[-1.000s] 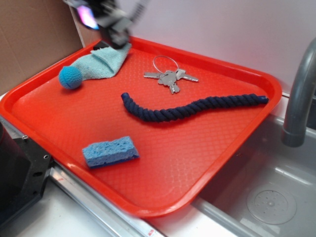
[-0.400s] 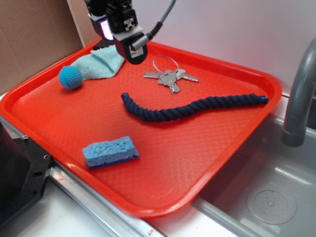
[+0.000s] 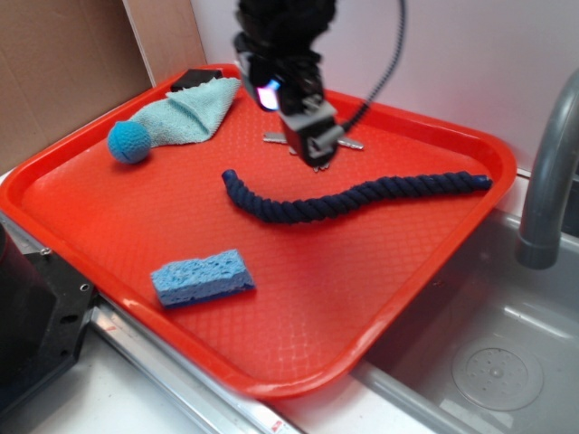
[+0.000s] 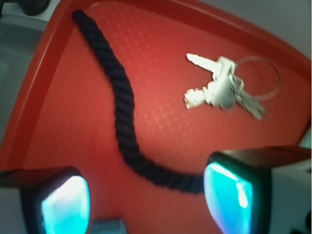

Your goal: Grab the blue rope.

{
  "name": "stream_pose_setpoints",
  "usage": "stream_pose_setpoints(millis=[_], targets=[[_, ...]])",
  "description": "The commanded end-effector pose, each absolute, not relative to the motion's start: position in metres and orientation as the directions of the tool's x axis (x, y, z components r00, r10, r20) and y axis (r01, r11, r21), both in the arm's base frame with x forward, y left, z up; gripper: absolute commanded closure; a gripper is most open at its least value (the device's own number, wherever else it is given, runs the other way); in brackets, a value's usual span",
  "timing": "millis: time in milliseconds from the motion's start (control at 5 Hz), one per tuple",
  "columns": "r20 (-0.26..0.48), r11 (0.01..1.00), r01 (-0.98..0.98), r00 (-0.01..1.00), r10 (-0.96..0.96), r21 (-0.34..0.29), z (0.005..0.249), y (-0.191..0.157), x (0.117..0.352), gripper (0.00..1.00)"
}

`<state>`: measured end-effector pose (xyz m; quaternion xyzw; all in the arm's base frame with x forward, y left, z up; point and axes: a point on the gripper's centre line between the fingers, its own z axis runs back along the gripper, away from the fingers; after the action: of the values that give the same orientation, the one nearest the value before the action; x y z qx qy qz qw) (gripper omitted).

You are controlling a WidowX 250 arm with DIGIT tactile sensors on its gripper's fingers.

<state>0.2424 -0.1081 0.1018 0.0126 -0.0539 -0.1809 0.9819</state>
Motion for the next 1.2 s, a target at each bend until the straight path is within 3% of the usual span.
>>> stream_pose_setpoints(millis=[0, 400, 800, 1000], targets=[[0.158, 0.886, 0.463, 0.877, -0.453, -0.024, 0.077, -0.141, 0.277, 0.0], [0.114, 0.877, 0.481, 0.872, -0.476, -0.019, 0.05, -0.148, 0.28, 0.0], [0.033, 0.903, 0.428, 0.904, -0.427, -0.027, 0.036, -0.131, 0.263, 0.0], [-0.013, 0.923, 0.384, 0.923, -0.384, 0.003, 0.036, -0.117, 0.218, 0.0]])
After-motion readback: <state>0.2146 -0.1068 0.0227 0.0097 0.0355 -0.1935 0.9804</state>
